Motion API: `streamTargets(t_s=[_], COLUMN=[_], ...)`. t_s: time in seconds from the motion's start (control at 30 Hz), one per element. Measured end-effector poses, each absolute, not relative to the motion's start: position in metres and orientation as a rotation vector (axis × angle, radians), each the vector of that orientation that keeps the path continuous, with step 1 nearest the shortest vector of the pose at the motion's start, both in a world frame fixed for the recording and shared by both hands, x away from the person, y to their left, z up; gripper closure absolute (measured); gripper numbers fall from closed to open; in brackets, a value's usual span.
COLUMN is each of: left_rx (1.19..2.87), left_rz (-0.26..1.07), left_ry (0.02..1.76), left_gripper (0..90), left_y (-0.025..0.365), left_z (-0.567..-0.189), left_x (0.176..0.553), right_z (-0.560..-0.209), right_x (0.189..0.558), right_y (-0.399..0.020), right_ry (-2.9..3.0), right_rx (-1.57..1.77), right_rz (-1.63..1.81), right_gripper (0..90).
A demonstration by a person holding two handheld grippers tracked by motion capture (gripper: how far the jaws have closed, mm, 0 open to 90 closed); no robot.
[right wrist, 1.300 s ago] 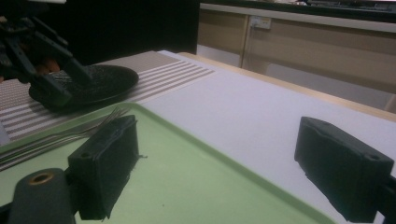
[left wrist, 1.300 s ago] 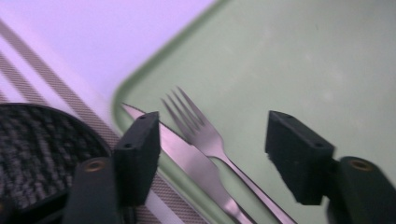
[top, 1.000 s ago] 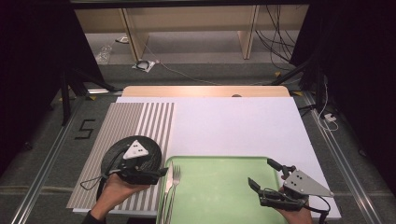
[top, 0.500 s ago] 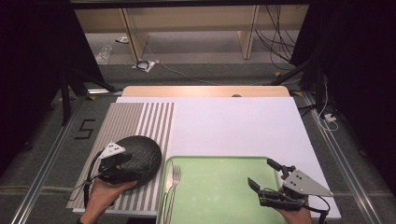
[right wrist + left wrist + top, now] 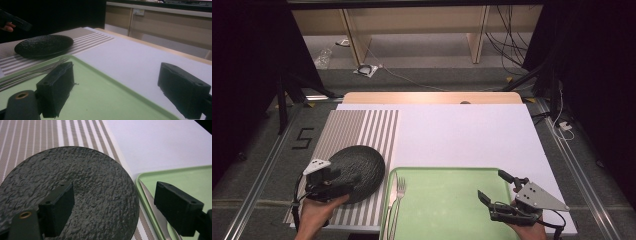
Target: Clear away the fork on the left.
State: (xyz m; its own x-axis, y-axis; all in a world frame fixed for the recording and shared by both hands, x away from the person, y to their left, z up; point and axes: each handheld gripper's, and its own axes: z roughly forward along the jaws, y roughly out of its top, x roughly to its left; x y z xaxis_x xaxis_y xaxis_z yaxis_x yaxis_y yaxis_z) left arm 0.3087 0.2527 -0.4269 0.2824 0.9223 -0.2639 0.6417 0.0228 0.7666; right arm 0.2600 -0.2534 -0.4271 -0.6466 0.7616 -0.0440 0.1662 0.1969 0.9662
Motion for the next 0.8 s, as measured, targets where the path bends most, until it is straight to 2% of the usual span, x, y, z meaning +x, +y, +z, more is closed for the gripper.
streamTargets(t_s=[0.43,0.8], left_rx=[1.539,1.388], left_rz=[0.370,0.281], left_ry=[1.593,1.694], left_gripper=[15.9,15.9], left_y=[0.273,0.284], left_z=[-0.434,-0.442], left_x=[0.301,0.291], right_z=[-0.427,-0.427], right_x=[0.260,0.259], right_y=[-0.253,-0.253], right_ry=[1.945,1.953], right_rx=[0.866,0.868], right_rz=[1.473,1.466], right_gripper=[14.4,14.4])
